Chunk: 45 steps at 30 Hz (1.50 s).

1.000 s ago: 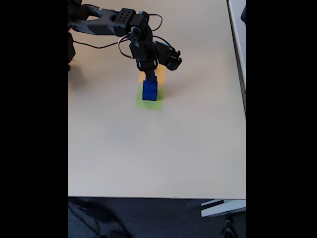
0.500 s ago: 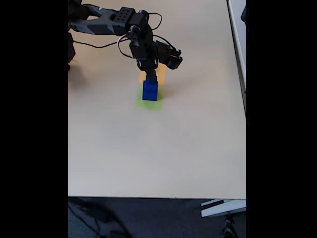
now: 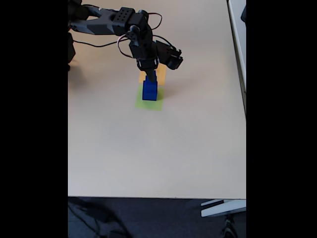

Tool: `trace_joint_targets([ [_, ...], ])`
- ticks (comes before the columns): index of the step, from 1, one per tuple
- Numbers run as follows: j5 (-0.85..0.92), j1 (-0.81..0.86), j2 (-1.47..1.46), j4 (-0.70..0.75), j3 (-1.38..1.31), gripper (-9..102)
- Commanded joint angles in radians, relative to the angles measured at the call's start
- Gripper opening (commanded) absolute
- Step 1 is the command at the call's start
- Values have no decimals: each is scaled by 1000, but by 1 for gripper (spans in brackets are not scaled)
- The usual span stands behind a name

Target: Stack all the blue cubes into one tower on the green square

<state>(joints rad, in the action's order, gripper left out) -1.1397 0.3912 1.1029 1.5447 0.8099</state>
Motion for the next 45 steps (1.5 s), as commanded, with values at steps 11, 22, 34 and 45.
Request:
trace_joint_targets([
  [11,3,5,21,-8,-61,2],
  [22,0,2,18,-5,-60,2],
  [34,-6,3,15,2,-54,5],
  [45,-8,2,12,2,-54,8],
])
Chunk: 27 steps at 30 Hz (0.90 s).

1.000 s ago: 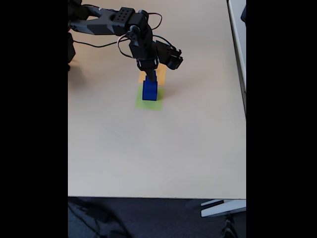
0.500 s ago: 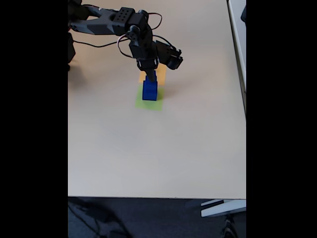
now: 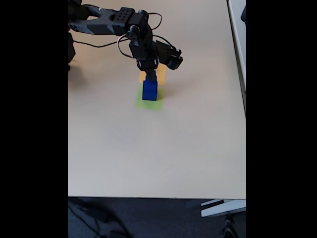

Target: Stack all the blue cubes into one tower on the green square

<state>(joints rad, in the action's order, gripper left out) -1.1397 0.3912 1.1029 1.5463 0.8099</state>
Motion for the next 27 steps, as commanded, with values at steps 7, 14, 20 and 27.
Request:
trace_joint_targets([
  [7,-9,2,9,2,-54,10],
  [14,-11,0,8,2,-54,10],
  [20,-11,-2,8,0,-54,11],
  [27,-12,-3,5,-2,-54,14],
])
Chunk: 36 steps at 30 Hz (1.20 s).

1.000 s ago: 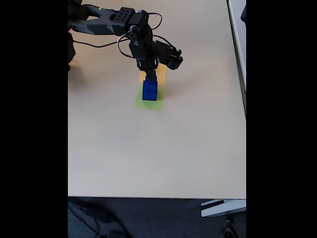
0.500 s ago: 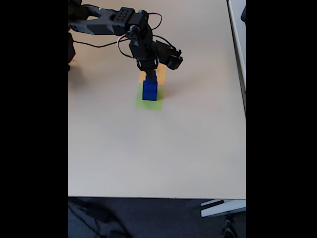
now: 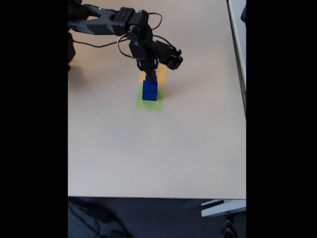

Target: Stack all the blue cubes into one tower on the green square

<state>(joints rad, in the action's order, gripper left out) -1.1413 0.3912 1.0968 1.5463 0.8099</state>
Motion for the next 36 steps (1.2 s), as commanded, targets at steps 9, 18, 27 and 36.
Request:
trace_joint_targets([
  [9,-15,-6,9,-3,-54,14],
  [18,-11,-5,9,0,-57,14],
  [27,-9,-2,14,3,-57,9],
  [36,-8,2,15,6,-58,5],
])
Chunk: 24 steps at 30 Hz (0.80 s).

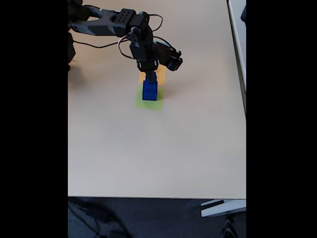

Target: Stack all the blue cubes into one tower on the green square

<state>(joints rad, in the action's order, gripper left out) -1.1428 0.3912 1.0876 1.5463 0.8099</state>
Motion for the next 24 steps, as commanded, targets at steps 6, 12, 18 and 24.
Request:
trace_joint_targets([
  [6,-11,2,29,6,-60,5],
  [12,-14,0,32,8,-61,5],
  [18,-14,0,32,9,-61,5],
  [24,-12,2,32,11,-61,6],
])
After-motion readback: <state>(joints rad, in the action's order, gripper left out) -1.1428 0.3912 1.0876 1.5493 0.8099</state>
